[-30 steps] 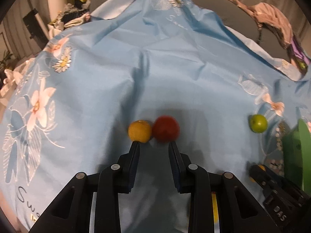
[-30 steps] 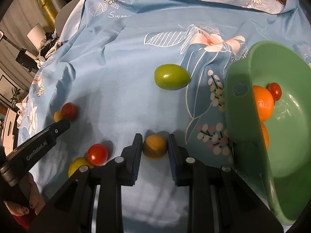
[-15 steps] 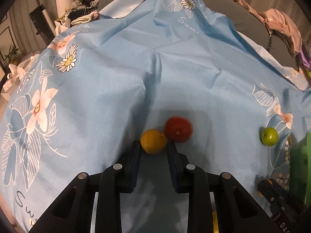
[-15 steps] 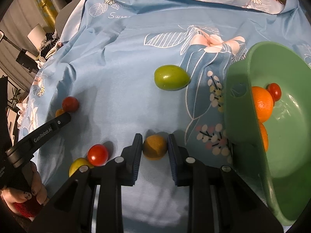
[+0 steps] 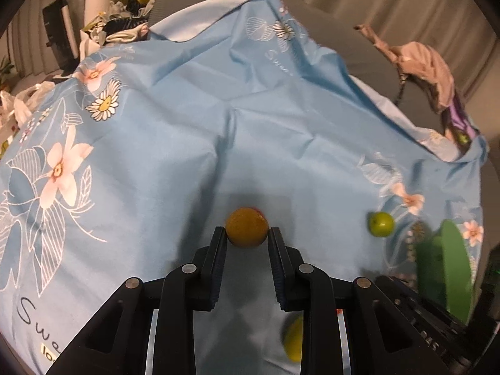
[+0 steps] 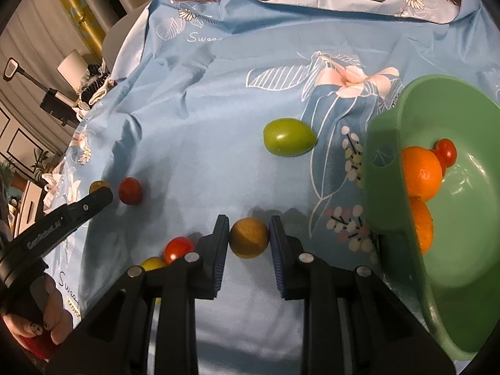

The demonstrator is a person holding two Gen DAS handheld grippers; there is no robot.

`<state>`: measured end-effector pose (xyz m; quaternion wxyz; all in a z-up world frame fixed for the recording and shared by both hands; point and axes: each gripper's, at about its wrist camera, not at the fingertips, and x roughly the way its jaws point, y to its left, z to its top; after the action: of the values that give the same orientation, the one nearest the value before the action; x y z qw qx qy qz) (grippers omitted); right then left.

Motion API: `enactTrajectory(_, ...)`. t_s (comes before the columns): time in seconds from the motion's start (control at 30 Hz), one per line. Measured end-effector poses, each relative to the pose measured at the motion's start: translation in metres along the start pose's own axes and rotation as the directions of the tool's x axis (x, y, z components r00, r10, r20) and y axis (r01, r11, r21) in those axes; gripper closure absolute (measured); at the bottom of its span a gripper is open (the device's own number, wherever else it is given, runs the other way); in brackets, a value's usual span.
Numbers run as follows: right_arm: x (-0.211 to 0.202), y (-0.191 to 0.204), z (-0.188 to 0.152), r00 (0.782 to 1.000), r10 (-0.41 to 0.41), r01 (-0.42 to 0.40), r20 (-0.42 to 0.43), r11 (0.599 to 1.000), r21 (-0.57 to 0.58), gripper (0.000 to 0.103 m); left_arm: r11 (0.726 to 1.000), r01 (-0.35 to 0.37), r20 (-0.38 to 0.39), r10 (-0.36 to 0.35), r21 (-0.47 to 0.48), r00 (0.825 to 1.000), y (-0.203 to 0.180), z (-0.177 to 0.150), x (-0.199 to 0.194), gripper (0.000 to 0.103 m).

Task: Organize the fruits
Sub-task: 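Carry the yellow plums in both grippers over the green bowl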

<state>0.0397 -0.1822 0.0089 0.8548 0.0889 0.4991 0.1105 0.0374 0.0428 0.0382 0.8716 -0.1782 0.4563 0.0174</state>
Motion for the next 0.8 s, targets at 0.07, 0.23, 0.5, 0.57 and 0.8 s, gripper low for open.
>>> enactTrajectory(0.07,-0.004,-0.001,0.0,1.0,0.019,-0.019,0.01,1.0,0.008,0.076,0.998,0.067,-0.014,-0.067,-0.016,0.998,0.0,0.0,-0.005,0.076)
enactTrajectory(0.23,-0.018,-0.002,0.0,0.997,0.05,-0.051,0.055,0.999,0.014,0.076,0.996,0.095,0.027,-0.094,-0.002,0.995,-0.006,0.0,-0.023,0.076)
enactTrajectory(0.5,-0.053,-0.004,0.0,0.985,0.078,-0.081,0.157,0.997,0.01,0.076,0.99,0.05,0.147,-0.069,0.129,0.987,-0.036,-0.012,-0.053,0.076)
enactTrajectory(0.57,-0.062,-0.005,0.0,0.98,0.079,-0.083,0.183,0.996,0.014,0.076,0.986,0.076,0.144,-0.098,0.149,0.985,-0.044,-0.015,-0.056,0.076)
enactTrajectory(0.8,-0.099,-0.027,-0.002,0.956,0.052,-0.074,0.289,0.995,0.066,0.076,0.968,0.118,0.137,-0.151,0.222,0.979,-0.069,-0.023,-0.064,0.076)
